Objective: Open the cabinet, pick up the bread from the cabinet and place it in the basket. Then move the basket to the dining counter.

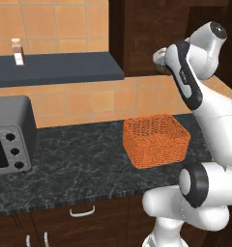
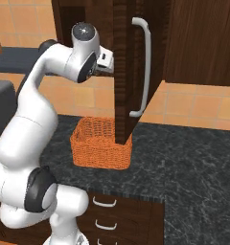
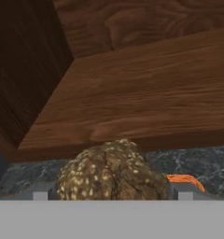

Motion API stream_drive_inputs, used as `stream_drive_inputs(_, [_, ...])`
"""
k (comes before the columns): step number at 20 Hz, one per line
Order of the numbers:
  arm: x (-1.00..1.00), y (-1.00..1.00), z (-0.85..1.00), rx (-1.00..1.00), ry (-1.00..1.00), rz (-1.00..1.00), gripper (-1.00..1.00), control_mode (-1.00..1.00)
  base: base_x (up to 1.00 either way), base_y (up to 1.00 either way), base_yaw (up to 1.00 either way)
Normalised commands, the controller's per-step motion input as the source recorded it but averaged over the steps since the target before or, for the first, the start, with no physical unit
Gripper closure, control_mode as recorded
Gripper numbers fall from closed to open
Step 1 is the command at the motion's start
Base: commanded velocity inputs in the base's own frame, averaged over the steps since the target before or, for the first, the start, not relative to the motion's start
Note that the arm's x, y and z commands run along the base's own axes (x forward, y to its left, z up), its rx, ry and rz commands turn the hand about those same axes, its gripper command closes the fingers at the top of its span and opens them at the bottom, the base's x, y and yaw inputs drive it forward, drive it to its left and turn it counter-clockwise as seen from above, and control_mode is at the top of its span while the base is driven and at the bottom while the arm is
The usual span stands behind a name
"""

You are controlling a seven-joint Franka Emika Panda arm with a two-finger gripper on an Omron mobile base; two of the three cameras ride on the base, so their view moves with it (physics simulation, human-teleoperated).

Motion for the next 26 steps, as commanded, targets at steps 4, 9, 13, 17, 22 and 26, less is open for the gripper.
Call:
stream_drive_inputs(4, [-1.00,0.00,0.00,0.00,0.03,-0.01,1.00,-1.00,0.00,0.00,0.00])
stream_drive_inputs(9, [-1.00,0.00,-0.18,0.00,0.15,-0.03,1.00,-1.00,0.00,0.00,0.00])
stream_drive_inputs(13, [-0.42,0.00,-0.74,0.00,0.29,-0.02,1.00,-1.00,0.00,0.00,0.00])
stream_drive_inputs(17, [0.16,-0.01,-1.00,-0.02,0.31,0.00,1.00,-1.00,0.00,0.00,0.00])
stream_drive_inputs(22, [0.48,-0.09,-1.00,-0.02,0.22,0.00,1.00,-1.00,0.00,0.00,0.00])
stream_drive_inputs(26, [0.26,-0.13,-0.96,-0.03,0.09,0.00,1.00,-1.00,0.00,0.00,0.00])
